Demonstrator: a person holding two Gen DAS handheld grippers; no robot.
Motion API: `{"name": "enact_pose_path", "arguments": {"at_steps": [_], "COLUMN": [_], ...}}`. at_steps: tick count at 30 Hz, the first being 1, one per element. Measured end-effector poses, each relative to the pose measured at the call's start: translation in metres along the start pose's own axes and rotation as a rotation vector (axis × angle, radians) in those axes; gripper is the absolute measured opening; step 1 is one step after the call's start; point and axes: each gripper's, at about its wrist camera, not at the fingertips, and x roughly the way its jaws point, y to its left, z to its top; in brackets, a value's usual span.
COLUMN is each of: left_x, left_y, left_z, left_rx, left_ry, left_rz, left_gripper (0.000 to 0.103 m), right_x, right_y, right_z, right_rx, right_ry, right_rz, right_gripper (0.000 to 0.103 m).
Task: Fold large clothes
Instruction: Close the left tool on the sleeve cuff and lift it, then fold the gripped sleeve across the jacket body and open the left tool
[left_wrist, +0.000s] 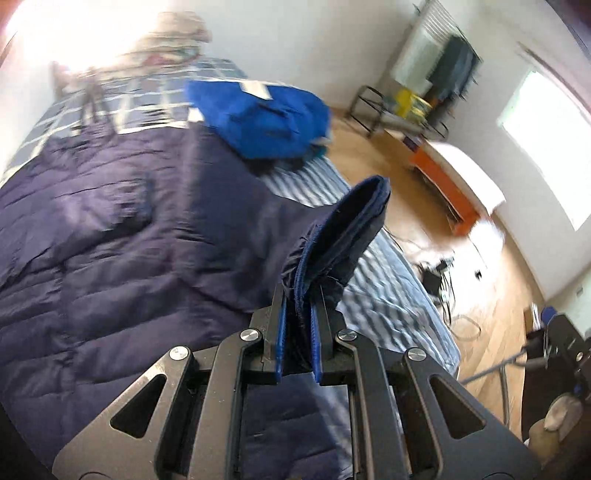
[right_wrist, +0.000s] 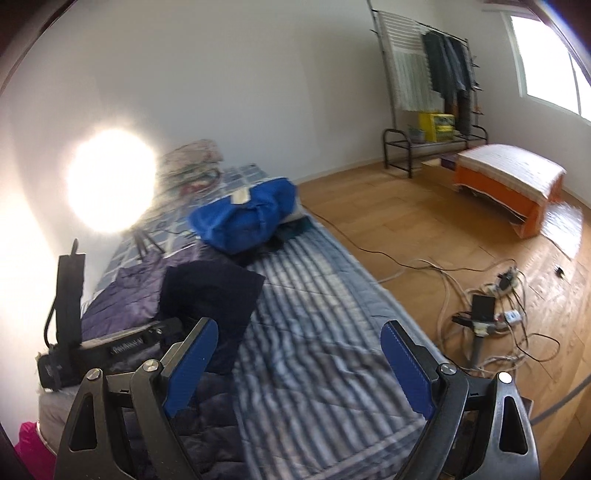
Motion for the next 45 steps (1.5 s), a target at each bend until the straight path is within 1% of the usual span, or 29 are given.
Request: {"name": "enact_pose_path", "arguments": {"at_steps": [5,8,10,14,17,23,28,29,32,37,41,45], "left_x": [-0.027,-0.037,-0.04,-0.043,-0.045,-0.035,-0.025,-0.022,-0.02,-0.024,-0.026,-0.019], "left_y": [0.067,0.112,0.14,0.21,0.252,0.319,0.36,0.368,0.388,0.41,0.442,0.467], "left_z": [0.01,0.014,0.013,0.012,0.013,0.01,0.004,0.003,0.001,0.012,0.024,0.034], "left_rx": [-0.106,-0.159,-0.205,-0.335,-0.397,-0.493,-0.515,-0.516,-0.522,-0.526,-0.559,-0.588], "left_ry": [-0.044,-0.083,-0.097,-0.125,-0.149,-0.164,-0.161,-0.157,-0.154,-0.19,-0.225,-0.221], "left_rz": [0.036,0.068,0.084,0.117,0.153,0.19,0.237,0.243,0.258,0.281,0.303,0.301], "left_gripper": [0.009,0.009,0.009,0.009,0.009,0.009,0.009,0.009,0.009,0.009,0.009,0.009], "right_x": [0.007,0.007,0.007,0.013,0.019,0.027,0.032,0.033,0.034,0.039,0.043,0.045], "right_y": [0.036,0.057,0.067,0.086,0.093,0.116,0.137,0.14,0.147,0.152,0.159,0.167], "right_z": [-0.003,-0.006,-0.009,-0.014,-0.015,-0.02,-0.03,-0.031,-0.034,-0.036,-0.038,-0.043], "right_rx": [-0.032,-0.069,-0.101,-0.167,-0.18,-0.244,-0.315,-0.313,-0.342,-0.341,-0.356,-0.384], "right_ry": [0.007,-0.003,-0.01,-0.006,0.01,0.024,0.046,0.04,0.036,0.065,0.074,0.073], "right_rz": [0.04,0.043,0.035,0.015,0.021,0.04,0.065,0.08,0.08,0.102,0.101,0.106], "right_gripper": [0.091,0.091,0.091,0.091,0.091,0.091,0.091,0.091,0.091,0.091,0.091,0.091]}}
